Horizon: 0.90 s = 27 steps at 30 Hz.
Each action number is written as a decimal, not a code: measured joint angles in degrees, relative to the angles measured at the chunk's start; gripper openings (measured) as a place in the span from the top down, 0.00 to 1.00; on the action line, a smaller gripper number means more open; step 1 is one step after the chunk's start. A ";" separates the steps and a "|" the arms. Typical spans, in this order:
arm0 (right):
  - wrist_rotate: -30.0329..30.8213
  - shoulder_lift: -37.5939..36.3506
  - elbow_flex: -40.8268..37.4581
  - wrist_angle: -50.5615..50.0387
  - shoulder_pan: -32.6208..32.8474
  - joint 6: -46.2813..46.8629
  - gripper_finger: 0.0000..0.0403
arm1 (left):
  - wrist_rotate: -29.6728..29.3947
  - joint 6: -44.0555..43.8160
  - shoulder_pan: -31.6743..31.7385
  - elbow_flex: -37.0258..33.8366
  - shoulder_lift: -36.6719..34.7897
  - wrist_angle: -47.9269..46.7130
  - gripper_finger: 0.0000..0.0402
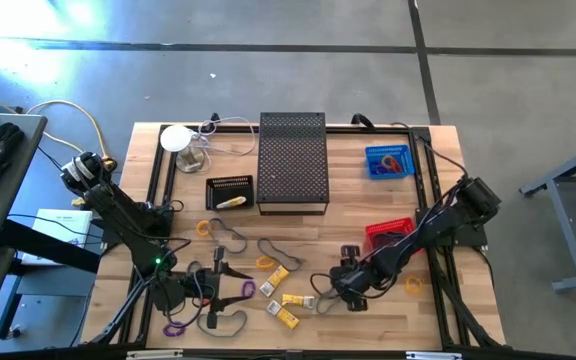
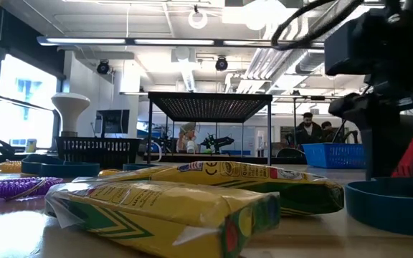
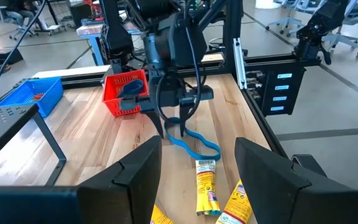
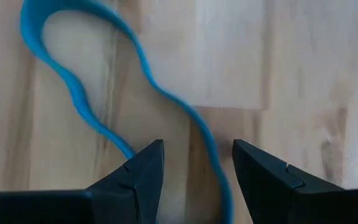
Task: Pick & Place Office Desk Supplies
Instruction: Put the blue rubber band into the red bin
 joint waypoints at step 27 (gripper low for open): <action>4.67 1.16 6.90 -9.73 -0.16 -7.62 0.99 | -0.36 0.37 1.25 0.02 0.00 -0.23 0.51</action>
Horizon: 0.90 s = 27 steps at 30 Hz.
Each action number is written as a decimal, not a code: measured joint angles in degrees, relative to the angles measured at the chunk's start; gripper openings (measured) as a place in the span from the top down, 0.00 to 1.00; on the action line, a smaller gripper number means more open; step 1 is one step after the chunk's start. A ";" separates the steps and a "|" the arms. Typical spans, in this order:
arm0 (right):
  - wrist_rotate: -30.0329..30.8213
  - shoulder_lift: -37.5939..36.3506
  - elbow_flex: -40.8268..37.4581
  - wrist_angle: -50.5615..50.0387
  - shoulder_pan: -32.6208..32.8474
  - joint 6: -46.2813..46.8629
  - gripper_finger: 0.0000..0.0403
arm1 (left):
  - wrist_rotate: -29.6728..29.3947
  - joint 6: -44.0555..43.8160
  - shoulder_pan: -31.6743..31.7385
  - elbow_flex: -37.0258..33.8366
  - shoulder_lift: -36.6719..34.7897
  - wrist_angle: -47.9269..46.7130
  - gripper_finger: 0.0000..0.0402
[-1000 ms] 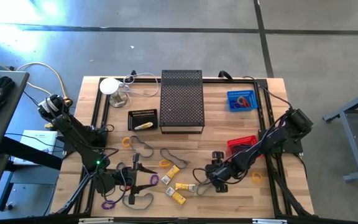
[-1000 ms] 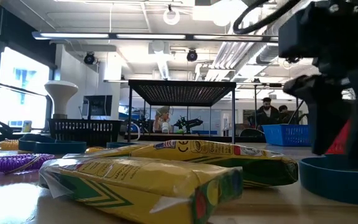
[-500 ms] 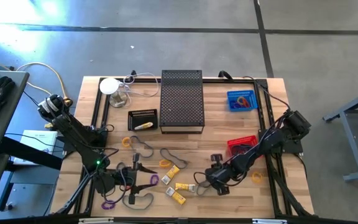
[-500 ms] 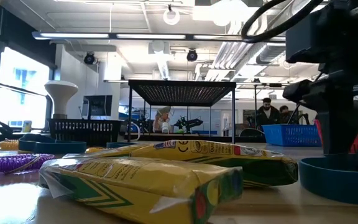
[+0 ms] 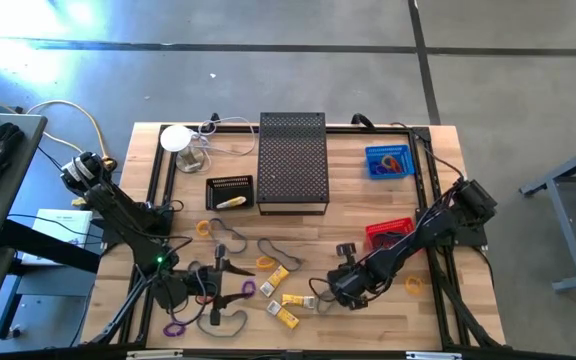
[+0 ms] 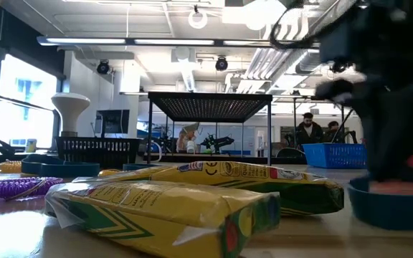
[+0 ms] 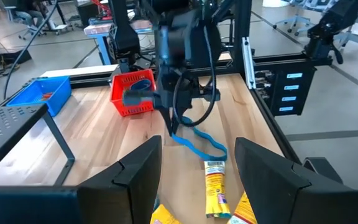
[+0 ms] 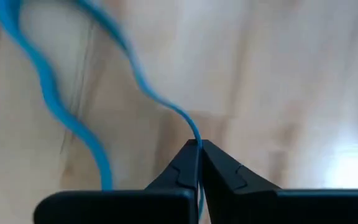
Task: Pick & Place Office Desk Supplies
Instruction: Put the blue rubber band into the red bin
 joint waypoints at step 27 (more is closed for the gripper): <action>13.91 -2.87 22.07 -56.12 7.92 27.64 0.99 | 0.07 -1.31 -0.89 0.02 0.00 -0.83 0.51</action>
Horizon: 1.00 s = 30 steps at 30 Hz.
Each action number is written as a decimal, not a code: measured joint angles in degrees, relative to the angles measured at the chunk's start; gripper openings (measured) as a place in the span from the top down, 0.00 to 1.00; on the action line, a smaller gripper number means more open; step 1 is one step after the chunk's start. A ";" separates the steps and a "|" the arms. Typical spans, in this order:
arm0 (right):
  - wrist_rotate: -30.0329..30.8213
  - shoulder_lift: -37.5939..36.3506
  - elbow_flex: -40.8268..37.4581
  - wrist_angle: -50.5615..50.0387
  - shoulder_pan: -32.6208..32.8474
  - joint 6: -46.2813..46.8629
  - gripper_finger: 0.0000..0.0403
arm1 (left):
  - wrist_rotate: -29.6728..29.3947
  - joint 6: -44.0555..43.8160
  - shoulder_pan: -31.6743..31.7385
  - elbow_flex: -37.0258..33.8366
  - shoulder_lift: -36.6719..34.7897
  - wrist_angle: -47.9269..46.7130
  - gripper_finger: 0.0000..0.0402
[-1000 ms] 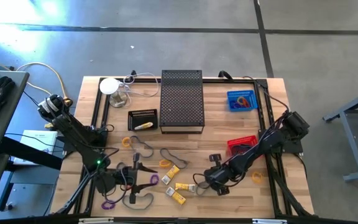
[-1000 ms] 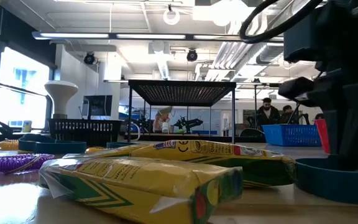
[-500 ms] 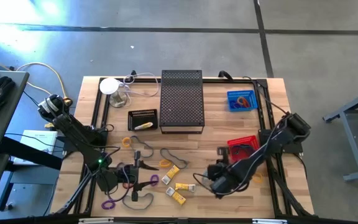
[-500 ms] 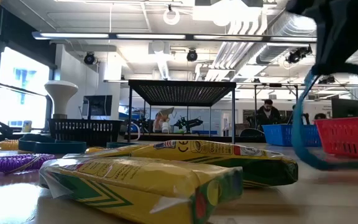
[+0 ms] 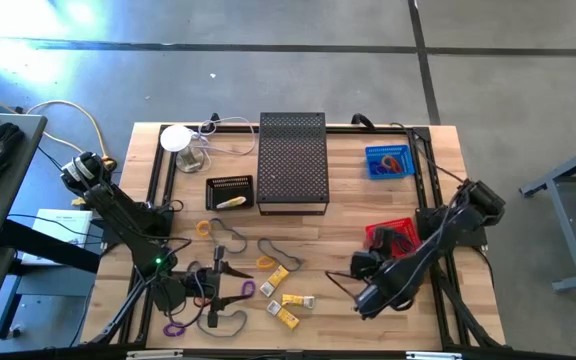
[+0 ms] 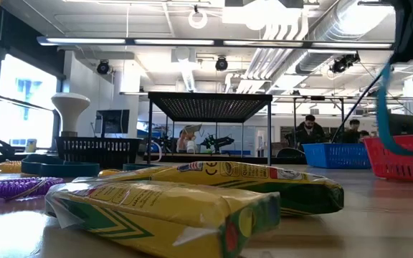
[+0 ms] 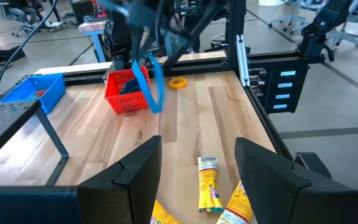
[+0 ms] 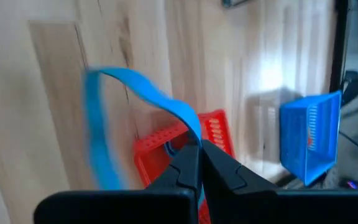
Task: Pick & Place Office Desk Supplies
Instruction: Put the blue rubber band into the red bin
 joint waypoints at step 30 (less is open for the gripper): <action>-0.23 -23.61 -20.12 -0.93 0.36 18.66 0.99 | 0.26 -3.23 0.49 0.00 0.00 -4.63 0.51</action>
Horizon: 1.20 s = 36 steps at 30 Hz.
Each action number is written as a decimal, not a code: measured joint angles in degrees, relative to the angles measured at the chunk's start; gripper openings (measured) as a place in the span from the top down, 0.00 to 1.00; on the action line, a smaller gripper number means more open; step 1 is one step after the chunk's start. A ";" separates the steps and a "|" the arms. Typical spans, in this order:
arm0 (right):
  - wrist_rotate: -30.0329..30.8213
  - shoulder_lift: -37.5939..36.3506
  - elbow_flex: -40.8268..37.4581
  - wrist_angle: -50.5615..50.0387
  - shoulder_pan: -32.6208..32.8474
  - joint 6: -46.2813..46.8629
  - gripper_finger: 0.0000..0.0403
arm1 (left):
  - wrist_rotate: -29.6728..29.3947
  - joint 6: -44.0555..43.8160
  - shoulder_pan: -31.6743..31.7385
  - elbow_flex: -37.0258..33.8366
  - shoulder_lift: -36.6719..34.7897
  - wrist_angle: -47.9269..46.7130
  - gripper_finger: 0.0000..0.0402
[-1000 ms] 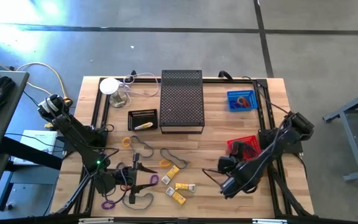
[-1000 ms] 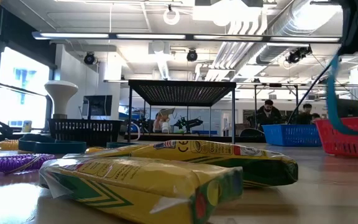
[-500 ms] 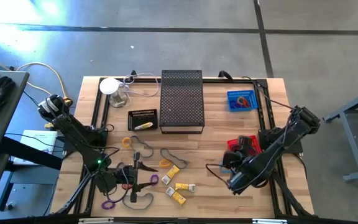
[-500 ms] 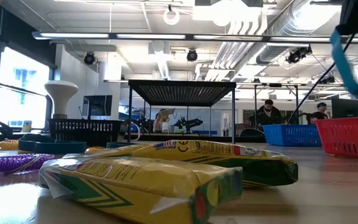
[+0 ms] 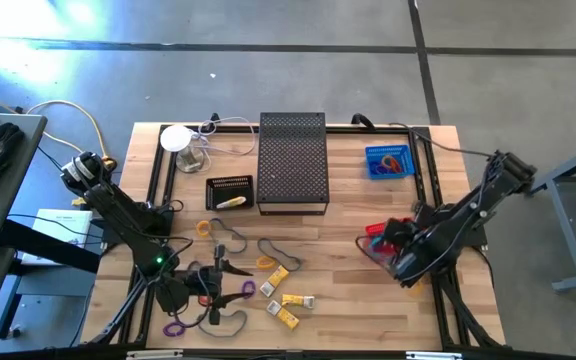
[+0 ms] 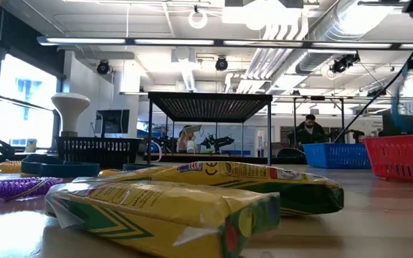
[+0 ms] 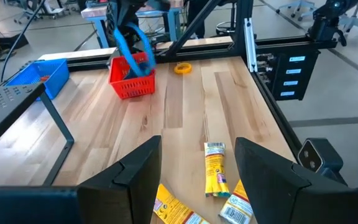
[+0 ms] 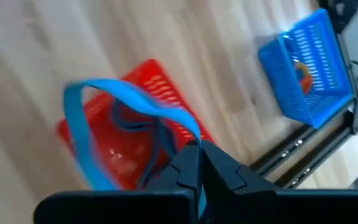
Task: Pick & Place Office Desk Supplies
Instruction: Put the blue rubber band into the red bin
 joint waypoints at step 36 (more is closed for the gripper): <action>-12.79 -4.56 -22.35 26.36 -9.23 9.39 0.99 | 0.05 -0.15 1.44 0.00 0.00 -0.04 0.51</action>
